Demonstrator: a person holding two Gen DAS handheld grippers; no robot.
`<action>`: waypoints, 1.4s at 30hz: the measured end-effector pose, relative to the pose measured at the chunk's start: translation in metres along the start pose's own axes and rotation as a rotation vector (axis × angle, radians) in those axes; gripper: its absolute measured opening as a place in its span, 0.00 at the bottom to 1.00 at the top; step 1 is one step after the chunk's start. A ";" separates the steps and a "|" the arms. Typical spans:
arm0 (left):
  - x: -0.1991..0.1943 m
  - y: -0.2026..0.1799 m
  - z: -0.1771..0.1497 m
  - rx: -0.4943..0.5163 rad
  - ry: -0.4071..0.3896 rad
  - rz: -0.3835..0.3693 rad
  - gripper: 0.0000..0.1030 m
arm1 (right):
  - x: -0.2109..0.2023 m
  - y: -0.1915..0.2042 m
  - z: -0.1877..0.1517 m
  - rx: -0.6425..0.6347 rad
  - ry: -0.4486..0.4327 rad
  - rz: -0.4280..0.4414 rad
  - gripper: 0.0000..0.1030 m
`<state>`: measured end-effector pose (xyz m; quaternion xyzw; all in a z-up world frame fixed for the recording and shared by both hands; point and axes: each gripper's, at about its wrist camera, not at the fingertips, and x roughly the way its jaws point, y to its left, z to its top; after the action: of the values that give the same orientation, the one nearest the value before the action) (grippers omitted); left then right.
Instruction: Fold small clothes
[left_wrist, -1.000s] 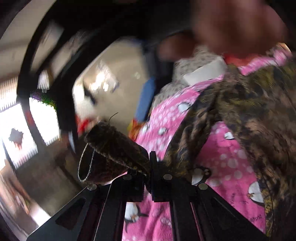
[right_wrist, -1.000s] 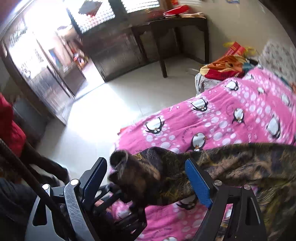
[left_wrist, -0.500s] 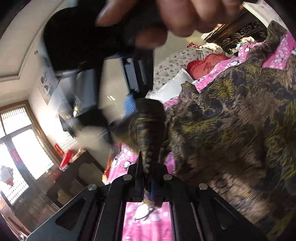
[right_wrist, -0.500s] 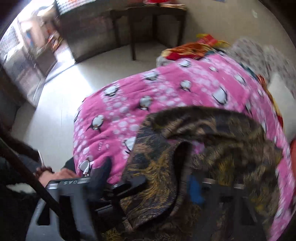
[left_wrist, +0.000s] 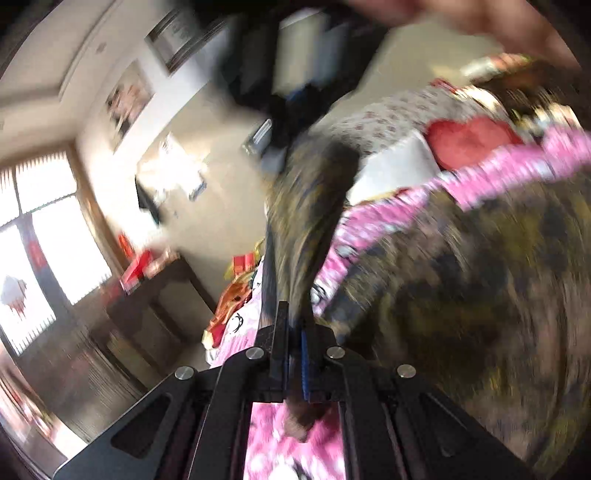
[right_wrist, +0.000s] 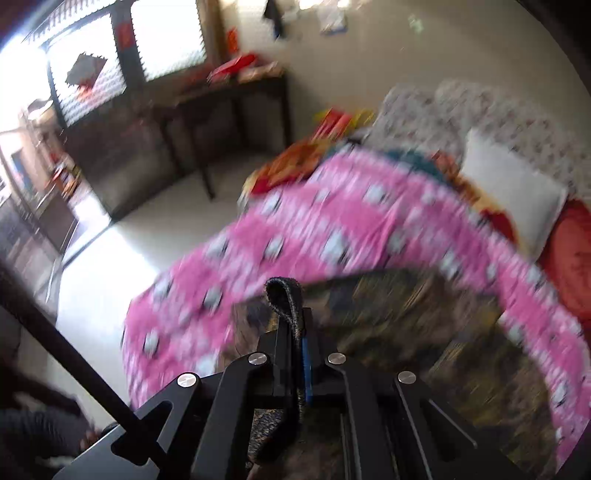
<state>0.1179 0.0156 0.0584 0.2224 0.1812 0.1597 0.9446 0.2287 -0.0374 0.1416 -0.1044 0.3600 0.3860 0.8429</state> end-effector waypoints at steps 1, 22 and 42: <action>0.009 0.018 0.013 -0.042 0.000 0.002 0.05 | -0.011 -0.008 0.014 0.029 -0.037 -0.014 0.04; -0.027 -0.146 0.107 -0.021 -0.039 -0.476 0.03 | -0.124 -0.249 -0.065 0.437 -0.054 -0.226 0.04; 0.086 -0.031 -0.009 -0.009 0.211 -0.395 0.58 | -0.085 -0.260 -0.198 0.394 -0.109 -0.420 0.78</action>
<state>0.1972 0.0256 0.0121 0.1606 0.3184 -0.0052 0.9343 0.2753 -0.3528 0.0317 0.0101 0.3526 0.1306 0.9266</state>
